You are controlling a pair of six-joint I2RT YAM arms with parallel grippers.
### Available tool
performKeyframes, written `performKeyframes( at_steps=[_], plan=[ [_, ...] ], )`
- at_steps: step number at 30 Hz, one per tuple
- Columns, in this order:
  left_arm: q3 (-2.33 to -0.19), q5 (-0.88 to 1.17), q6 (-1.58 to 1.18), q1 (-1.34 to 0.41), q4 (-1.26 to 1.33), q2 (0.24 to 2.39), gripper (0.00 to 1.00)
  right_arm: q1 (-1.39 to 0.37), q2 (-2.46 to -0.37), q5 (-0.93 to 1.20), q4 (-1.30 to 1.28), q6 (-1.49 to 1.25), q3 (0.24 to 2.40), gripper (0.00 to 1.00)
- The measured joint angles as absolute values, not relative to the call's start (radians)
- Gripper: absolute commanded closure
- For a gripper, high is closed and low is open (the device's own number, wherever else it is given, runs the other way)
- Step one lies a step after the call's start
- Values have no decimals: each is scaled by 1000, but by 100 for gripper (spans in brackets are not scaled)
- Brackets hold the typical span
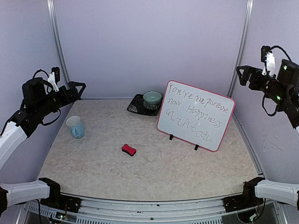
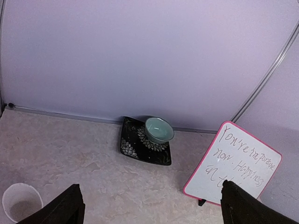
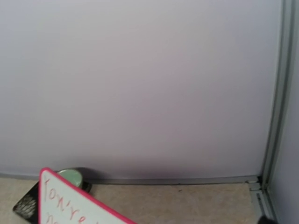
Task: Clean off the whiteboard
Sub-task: Move the whiteboard eraser to the center of the board.
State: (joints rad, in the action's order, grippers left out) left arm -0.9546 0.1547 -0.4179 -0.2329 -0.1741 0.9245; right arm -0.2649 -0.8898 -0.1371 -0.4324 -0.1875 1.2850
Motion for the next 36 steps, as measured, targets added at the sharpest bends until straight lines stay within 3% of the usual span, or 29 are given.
performKeyframes(
  at_steps=[9,18,36],
  plan=[
    [-953,196,-411,-340,-101,1003,1,-262,-915,9,-471,-161,1293,0],
    [-952,55,-328,-573,-72,1101,1,-258,-929,67,-514,-135,1296,0],
    [-1046,-207,-212,-858,-76,1582,1,-257,-928,144,-527,-132,1272,0]
  ],
)
